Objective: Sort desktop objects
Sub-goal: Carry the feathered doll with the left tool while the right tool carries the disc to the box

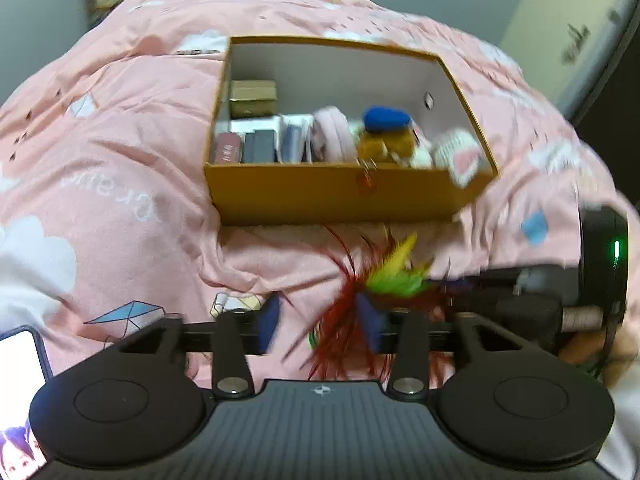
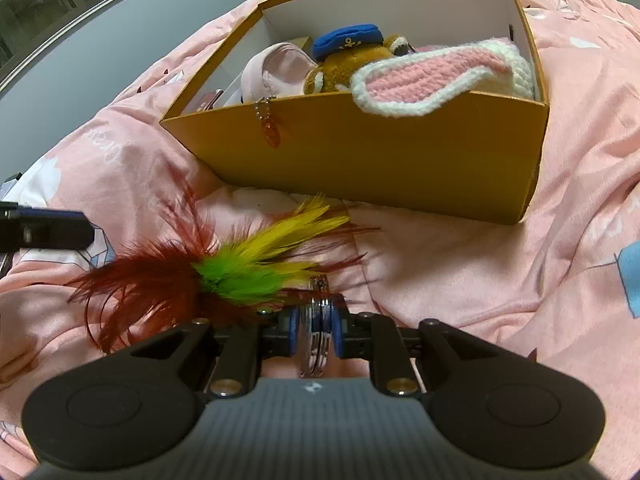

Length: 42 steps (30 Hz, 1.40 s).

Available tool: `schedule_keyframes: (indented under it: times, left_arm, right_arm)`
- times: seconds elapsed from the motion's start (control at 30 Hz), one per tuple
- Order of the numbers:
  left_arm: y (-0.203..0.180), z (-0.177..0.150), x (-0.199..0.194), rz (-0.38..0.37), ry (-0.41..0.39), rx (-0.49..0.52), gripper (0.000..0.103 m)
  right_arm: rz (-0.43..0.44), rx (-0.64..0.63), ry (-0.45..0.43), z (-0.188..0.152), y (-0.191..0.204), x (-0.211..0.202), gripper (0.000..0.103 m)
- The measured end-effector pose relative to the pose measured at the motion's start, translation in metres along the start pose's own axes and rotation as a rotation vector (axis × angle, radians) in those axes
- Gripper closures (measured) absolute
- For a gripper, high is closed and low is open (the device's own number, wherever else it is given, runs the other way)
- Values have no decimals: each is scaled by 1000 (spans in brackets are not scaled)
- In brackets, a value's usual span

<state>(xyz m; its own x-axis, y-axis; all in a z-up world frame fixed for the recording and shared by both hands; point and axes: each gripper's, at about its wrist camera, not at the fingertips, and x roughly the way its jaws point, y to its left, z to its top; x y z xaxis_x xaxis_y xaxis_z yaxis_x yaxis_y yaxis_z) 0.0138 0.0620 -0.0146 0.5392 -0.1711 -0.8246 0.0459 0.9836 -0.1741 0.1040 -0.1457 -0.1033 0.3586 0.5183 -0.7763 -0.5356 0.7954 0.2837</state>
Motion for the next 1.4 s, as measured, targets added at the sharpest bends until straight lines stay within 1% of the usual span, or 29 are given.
schedule_keyframes:
  times: [0.07, 0.13, 0.23, 0.33, 0.5, 0.6, 0.73, 0.87, 0.9, 0.93, 0.97, 1.03, 1.07, 1.13, 1.23, 1.27, 1.33, 1.4]
  left_arm:
    - [-7, -6, 3, -22, 22, 72, 43]
    - [-14, -12, 7, -37, 41, 130, 36]
    - [-25, -17, 13, -33, 46, 192, 34]
    - [-33, -18, 21, -28, 43, 224, 30]
    - [-46, -15, 44, 16, 45, 296, 30]
    - [-52, -13, 59, 54, 52, 318, 30]
    - [-55, -12, 70, 63, 39, 346, 30]
    - [-59, -13, 71, 56, 1, 382, 33]
    - [-59, -13, 70, 52, -9, 383, 38]
    - [-58, -14, 70, 49, -16, 381, 46]
    - [-57, -14, 70, 48, -25, 372, 49]
    - [-53, -13, 70, 42, -49, 339, 67]
    - [-50, -13, 70, 37, -57, 320, 70]
    - [-45, -11, 69, 25, -70, 281, 85]
    - [-38, -10, 66, 27, -89, 230, 94]
    - [-35, -10, 64, 30, -98, 212, 94]
    - [-29, -10, 61, 35, -109, 176, 97]
    - [-24, -9, 58, 40, -119, 143, 98]
  right_arm:
    - [0, -1, 0, 0, 0, 0, 84]
    - [1, 0, 0, 0, 0, 0, 83]
    - [2, -1, 1, 0, 0, 0, 81]
    - [5, -3, 8, -1, 1, 0, 78]
    - [8, -4, 16, -1, 2, 1, 78]
    - [8, -4, 16, -1, 3, 2, 78]
    - [9, 3, 21, 0, 3, 3, 78]
    - [11, 24, 26, -1, -1, 3, 78]
    - [14, 32, 28, -1, -3, 3, 78]
    - [16, 39, 29, -1, -4, 3, 78]
    - [16, 43, 31, -1, -5, 3, 78]
    - [18, 46, 34, 0, -4, 4, 78]
    - [19, 47, 34, 0, -4, 5, 78]
    - [22, 49, 35, -1, -5, 4, 78]
    - [29, 49, 39, -1, -5, 5, 78]
    - [29, 46, 40, -1, -5, 5, 79]
    - [34, 39, 40, -1, -4, 4, 84]
    - [40, 33, 37, -1, -2, 3, 86]
